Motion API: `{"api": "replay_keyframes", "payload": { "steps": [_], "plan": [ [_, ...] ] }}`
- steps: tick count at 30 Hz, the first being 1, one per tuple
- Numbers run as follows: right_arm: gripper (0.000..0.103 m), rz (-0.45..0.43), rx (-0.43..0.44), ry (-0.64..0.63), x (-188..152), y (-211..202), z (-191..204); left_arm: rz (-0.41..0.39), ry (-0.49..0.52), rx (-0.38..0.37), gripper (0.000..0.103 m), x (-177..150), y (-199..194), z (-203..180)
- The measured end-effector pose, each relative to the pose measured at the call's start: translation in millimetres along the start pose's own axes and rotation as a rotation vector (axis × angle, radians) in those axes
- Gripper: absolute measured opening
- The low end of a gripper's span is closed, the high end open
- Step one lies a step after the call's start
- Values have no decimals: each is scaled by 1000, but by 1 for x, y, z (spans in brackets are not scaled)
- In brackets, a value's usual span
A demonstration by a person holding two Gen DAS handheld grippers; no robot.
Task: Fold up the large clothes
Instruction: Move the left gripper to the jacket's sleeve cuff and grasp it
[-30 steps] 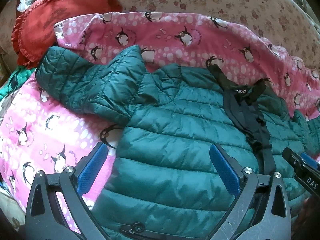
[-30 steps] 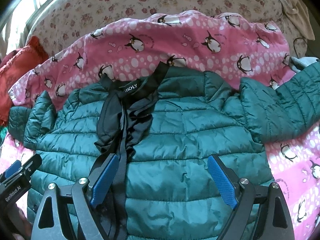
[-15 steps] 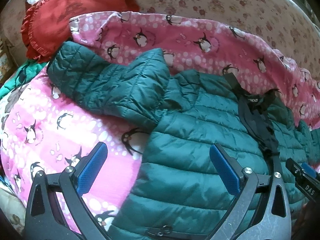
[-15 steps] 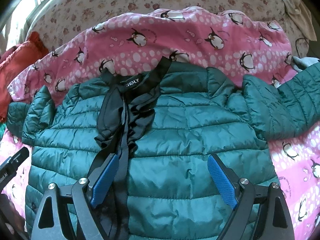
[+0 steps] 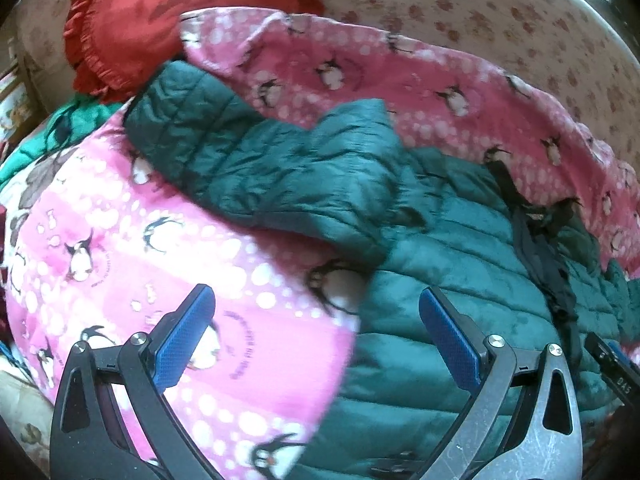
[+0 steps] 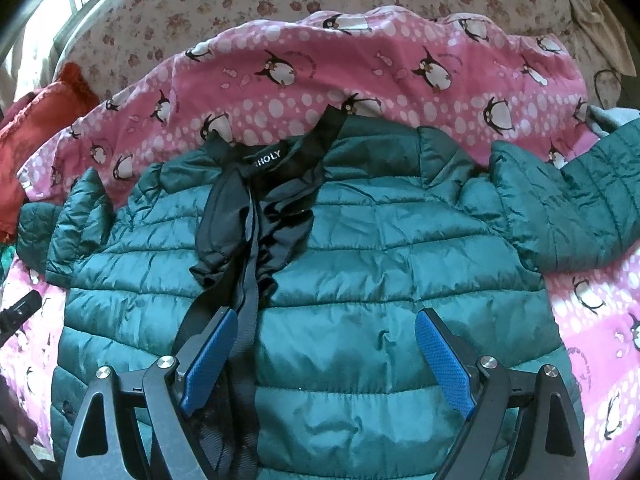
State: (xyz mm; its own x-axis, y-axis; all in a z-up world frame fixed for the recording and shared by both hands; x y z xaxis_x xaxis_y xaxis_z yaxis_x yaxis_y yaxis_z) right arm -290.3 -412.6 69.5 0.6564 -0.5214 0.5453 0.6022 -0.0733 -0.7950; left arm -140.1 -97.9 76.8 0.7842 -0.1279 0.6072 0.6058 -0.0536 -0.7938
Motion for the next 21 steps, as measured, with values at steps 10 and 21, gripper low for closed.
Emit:
{"api": "replay_keyframes", "payload": {
  "steps": [10,21],
  "plan": [
    [89,-15,-18,0,4,-7,-4,-26,-95,97,102,27,17,72],
    [89,2,-8,2,1,-4,-3,-40,-220,142,102,63,67,152]
  ]
}}
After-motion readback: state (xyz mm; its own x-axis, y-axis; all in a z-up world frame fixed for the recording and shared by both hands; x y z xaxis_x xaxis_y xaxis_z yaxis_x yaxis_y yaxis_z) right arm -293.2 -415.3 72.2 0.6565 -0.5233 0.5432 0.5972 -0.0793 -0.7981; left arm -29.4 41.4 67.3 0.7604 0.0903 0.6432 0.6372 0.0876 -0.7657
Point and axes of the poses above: each gripper's, at about its wrist camera, not at the fingertips, and y roughly the way its jaws point, z to its left, x to its top, the point moved 3 cm from there along y, roughly the way its jaws point, and after that the axes turned 9 degrees about x, right-handed, at the moved point
